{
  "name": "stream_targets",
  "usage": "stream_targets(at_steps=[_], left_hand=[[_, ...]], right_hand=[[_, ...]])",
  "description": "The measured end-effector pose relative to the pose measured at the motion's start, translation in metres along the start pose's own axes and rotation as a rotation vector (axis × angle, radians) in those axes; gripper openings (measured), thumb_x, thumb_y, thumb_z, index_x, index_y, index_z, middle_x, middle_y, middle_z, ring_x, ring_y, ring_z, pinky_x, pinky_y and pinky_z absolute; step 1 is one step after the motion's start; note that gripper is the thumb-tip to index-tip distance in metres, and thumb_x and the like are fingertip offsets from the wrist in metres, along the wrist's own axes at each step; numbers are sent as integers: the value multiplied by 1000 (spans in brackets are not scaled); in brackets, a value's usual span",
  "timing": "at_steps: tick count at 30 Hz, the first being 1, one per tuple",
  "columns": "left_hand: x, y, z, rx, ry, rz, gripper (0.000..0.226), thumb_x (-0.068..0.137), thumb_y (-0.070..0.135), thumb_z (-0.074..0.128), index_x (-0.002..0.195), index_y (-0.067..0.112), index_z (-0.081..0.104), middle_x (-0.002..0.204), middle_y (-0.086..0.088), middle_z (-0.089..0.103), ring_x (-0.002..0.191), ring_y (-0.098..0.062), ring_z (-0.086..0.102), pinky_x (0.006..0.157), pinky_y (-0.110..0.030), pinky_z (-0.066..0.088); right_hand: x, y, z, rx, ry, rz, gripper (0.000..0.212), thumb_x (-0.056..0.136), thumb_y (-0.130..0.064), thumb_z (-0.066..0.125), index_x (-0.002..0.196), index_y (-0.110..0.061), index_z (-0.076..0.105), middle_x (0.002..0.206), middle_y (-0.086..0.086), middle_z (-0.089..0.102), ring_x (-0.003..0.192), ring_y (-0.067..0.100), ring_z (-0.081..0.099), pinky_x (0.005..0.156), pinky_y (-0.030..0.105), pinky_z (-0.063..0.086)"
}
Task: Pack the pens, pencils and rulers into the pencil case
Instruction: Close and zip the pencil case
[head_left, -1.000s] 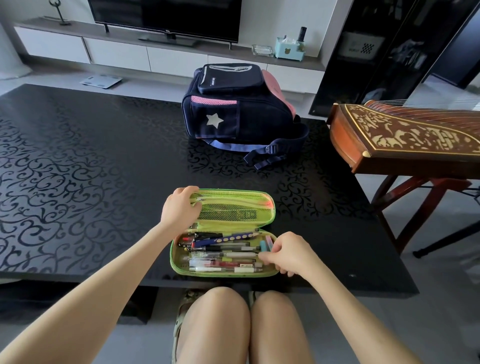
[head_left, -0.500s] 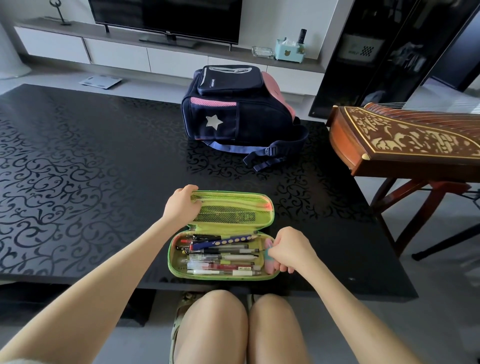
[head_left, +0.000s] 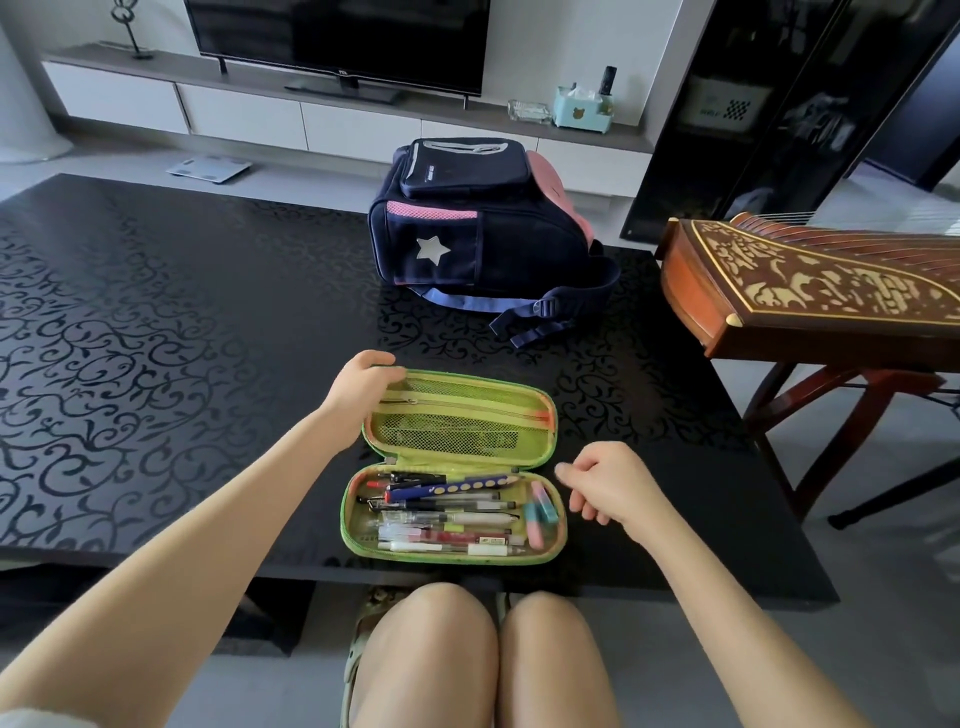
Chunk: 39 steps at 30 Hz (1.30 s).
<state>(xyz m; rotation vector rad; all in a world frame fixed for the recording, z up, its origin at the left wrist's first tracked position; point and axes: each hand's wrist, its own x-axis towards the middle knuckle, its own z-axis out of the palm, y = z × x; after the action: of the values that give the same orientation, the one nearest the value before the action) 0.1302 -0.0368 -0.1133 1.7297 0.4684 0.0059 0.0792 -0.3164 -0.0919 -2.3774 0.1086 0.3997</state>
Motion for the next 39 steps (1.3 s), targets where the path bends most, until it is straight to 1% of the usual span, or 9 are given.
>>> stream_targets(at_steps=[4, 9, 13, 18, 23, 28, 32, 35, 39], left_hand=[[-26, 17, -9, 136, -111, 186, 26, 86, 26, 62, 111, 21, 60, 105, -1, 64, 93, -17, 59, 82, -30, 46], [-69, 3, -24, 860, -278, 556, 34, 81, 31, 68, 114, 26, 62, 99, 4, 49, 88, -12, 51, 78, -21, 40], [-93, -18, -29, 899, -247, 722, 37, 78, 26, 71, 114, 23, 62, 103, 3, 48, 95, -13, 48, 83, -23, 40], [-112, -55, -35, 1074, -361, 804, 49, 73, 31, 75, 115, 22, 53, 138, 0, 46, 134, -21, 36, 111, -36, 31], [-112, -73, -34, 1176, -288, 1015, 63, 55, 26, 88, 106, 24, 50, 123, -4, 63, 112, -27, 61, 87, -52, 51], [-120, -88, -30, 1144, -174, 1113, 41, 71, 21, 76, 105, 18, 53, 122, -8, 63, 112, -30, 60, 86, -50, 52], [-120, -85, -35, 821, -207, 889, 32, 76, 26, 72, 107, 24, 63, 124, 4, 62, 120, -14, 54, 105, -38, 40], [-111, -61, -45, 493, -74, 533, 23, 89, 15, 57, 110, 20, 66, 114, 14, 62, 106, -4, 58, 93, -19, 46], [-77, -54, -52, 537, -241, 264, 46, 91, -8, 37, 126, 17, 54, 126, 9, 53, 118, -11, 50, 102, -29, 41]], right_hand=[[11, 6, -13, 132, 165, -15, 22, 92, -23, 54, 98, -4, 62, 75, 8, 68, 62, 18, 63, 57, 32, 55], [13, 1, -3, -99, 76, -211, 71, 82, -25, 68, 142, -26, 31, 134, 4, 49, 118, 24, 52, 96, 39, 44], [-10, 0, 13, -331, 82, -487, 48, 79, -9, 63, 124, -25, 56, 122, -6, 58, 112, 16, 50, 92, 28, 42], [-42, 33, 29, -566, -4, -619, 63, 82, -31, 65, 139, -16, 41, 142, -4, 38, 132, 16, 28, 105, 29, 36], [-38, 31, 34, -669, 136, -710, 53, 69, -54, 64, 101, -12, 68, 112, 3, 65, 111, 26, 56, 87, 37, 52], [-24, -10, 66, -710, 4, -727, 84, 74, -62, 61, 144, -28, 28, 154, 10, 21, 141, 32, 17, 116, 45, 9], [-17, -4, 91, -886, 23, -784, 93, 70, -63, 64, 145, -28, 22, 146, 26, 33, 128, 50, 36, 106, 62, 25], [-18, -1, 93, -928, 82, -786, 96, 64, -67, 66, 141, -22, 31, 133, 28, 49, 114, 49, 52, 93, 61, 42], [-18, 2, 94, -949, 117, -826, 86, 76, -70, 44, 144, -19, 27, 136, 28, 45, 117, 49, 48, 96, 61, 39]])
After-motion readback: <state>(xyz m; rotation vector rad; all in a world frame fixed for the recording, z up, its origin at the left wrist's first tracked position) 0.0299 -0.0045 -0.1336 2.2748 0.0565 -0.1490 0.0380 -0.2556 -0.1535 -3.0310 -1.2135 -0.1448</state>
